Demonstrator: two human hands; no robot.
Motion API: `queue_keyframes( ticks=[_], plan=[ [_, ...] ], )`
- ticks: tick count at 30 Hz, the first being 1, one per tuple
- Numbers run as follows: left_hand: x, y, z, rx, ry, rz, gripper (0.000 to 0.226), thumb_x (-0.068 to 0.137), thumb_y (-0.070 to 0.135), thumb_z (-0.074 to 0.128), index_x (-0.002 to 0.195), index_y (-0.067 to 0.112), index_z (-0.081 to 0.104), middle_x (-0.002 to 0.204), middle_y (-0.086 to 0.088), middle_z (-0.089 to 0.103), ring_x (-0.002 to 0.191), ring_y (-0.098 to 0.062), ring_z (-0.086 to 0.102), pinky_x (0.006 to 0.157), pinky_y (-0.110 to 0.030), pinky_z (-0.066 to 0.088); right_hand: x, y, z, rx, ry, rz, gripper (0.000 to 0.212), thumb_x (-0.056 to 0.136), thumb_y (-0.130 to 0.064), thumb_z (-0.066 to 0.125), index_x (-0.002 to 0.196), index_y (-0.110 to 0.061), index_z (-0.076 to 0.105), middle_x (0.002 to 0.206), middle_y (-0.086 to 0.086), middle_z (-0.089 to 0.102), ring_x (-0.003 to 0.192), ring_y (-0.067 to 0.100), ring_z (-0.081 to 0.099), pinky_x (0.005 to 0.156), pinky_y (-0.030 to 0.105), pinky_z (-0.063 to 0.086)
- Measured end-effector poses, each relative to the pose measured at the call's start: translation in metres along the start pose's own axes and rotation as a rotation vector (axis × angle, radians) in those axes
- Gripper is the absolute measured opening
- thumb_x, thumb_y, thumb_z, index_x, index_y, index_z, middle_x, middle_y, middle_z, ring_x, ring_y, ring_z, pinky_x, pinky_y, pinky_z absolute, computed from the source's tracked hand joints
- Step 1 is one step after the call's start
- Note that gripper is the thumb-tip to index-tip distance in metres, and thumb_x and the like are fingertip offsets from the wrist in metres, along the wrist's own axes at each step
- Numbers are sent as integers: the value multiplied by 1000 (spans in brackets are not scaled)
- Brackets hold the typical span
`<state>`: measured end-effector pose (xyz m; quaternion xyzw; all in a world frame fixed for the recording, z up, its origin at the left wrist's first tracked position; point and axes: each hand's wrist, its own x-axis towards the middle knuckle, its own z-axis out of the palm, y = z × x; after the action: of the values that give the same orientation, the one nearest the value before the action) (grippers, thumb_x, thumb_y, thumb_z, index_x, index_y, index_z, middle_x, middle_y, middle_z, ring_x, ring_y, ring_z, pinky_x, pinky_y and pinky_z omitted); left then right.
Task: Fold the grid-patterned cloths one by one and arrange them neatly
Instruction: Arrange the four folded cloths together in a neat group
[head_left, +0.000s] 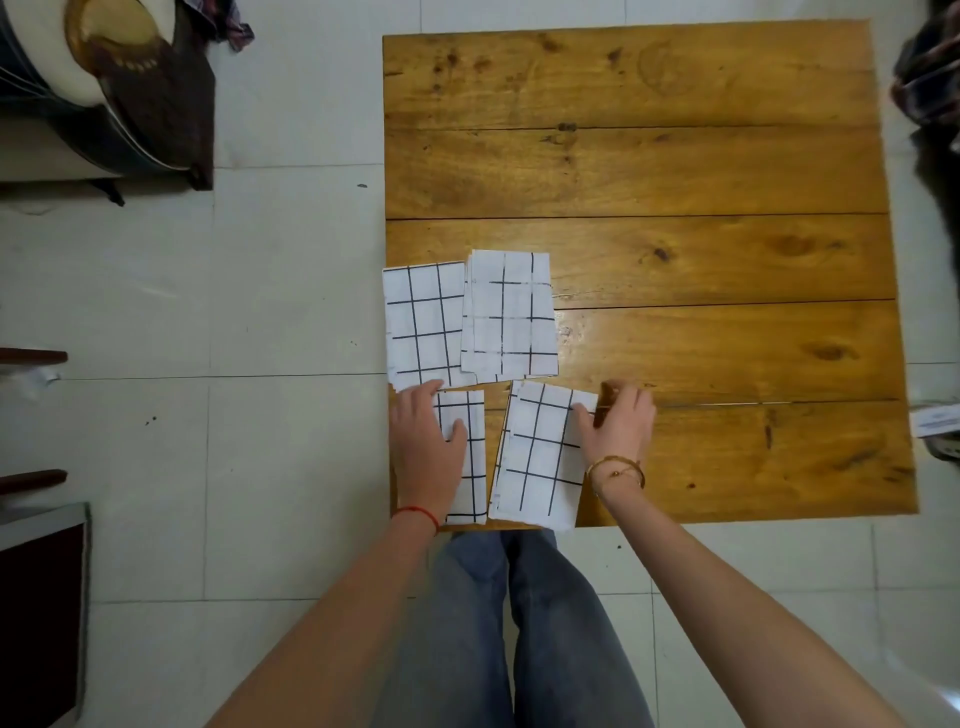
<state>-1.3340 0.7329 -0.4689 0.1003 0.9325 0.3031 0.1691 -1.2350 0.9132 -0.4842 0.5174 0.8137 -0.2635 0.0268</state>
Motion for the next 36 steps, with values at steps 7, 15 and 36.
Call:
queue_keyframes(
  ticks=[7, 15, 36],
  plan=[
    [-34, -7, 7, 114, 3, -306, 62, 81, 16, 69, 138, 12, 43, 136, -10, 45, 121, -28, 42, 95, -41, 43, -23, 21, -1, -19, -99, 60, 45, 80, -30, 70, 115, -8, 51, 113, 10, 53, 106, 25, 47, 92, 36, 42],
    [-44, -34, 7, 241, -44, -352, 64, 78, 15, 72, 135, 10, 42, 138, -12, 43, 121, -31, 42, 93, -44, 45, -35, 11, 13, 28, -162, -1, 38, 78, -18, 70, 107, -6, 48, 107, 12, 54, 102, 27, 50, 87, 38, 44],
    [17, -31, -13, 314, -65, -48, 68, 93, 19, 51, 152, 11, 17, 159, -4, 19, 139, -29, 25, 110, -47, 30, 29, -38, 8, -386, -195, -398, 59, 99, -34, 33, 151, -14, 14, 159, 2, 11, 146, 29, 6, 117, 46, 12]
  ],
)
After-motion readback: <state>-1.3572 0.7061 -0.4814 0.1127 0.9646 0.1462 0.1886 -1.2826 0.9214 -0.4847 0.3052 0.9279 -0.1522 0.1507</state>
